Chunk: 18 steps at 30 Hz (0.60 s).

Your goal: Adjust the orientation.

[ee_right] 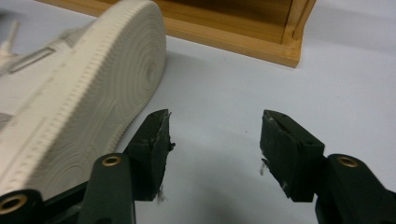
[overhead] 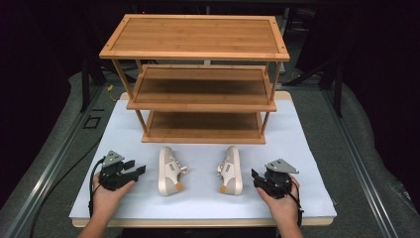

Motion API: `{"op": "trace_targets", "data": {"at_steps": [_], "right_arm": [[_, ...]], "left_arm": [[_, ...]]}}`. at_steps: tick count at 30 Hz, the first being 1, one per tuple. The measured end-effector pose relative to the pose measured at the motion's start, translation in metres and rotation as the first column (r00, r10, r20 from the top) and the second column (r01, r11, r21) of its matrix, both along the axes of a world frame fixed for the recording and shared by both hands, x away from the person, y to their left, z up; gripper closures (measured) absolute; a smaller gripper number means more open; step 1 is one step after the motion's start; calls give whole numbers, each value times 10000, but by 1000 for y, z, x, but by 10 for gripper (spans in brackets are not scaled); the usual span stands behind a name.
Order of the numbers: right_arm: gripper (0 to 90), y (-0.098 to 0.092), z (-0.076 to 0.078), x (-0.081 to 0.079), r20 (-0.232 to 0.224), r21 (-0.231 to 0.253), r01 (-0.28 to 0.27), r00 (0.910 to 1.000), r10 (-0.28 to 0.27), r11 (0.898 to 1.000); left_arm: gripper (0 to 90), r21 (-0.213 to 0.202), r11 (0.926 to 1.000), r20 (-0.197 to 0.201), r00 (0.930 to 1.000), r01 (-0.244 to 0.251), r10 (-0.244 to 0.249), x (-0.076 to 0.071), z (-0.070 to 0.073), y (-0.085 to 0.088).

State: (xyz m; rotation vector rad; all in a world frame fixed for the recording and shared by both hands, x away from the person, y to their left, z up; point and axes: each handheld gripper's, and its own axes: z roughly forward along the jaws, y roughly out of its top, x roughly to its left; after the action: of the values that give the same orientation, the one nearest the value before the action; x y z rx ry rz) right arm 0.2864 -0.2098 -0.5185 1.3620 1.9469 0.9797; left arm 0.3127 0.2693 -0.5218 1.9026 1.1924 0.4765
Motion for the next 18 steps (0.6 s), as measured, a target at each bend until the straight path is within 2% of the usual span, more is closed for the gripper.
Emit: {"op": "trace_targets", "data": {"at_steps": [2,8,9,14,18], "right_arm": [[466,0,3,-3,135,461,-283,9995,277,9985],[518,0,8,-7,287,845,-295,9992,271,9960],[519,0,8,-7,267,851,-301,9993,280,9959],[525,1,8,-8,216,1003,-320,9993,299,9944],[525,3,8,-8,285,933,-321,9992,296,9951]], "left_arm": [[479,-27,9998,6,9998,203,-203,-3,3,-4],[528,-300,9988,43,9992,393,-392,-9,9,-12],[535,-237,9988,57,9990,438,-437,-10,10,-12],[551,-619,9956,113,9975,703,-698,-16,16,-18],[561,-685,9937,184,9960,890,-880,-17,19,-21]]}}
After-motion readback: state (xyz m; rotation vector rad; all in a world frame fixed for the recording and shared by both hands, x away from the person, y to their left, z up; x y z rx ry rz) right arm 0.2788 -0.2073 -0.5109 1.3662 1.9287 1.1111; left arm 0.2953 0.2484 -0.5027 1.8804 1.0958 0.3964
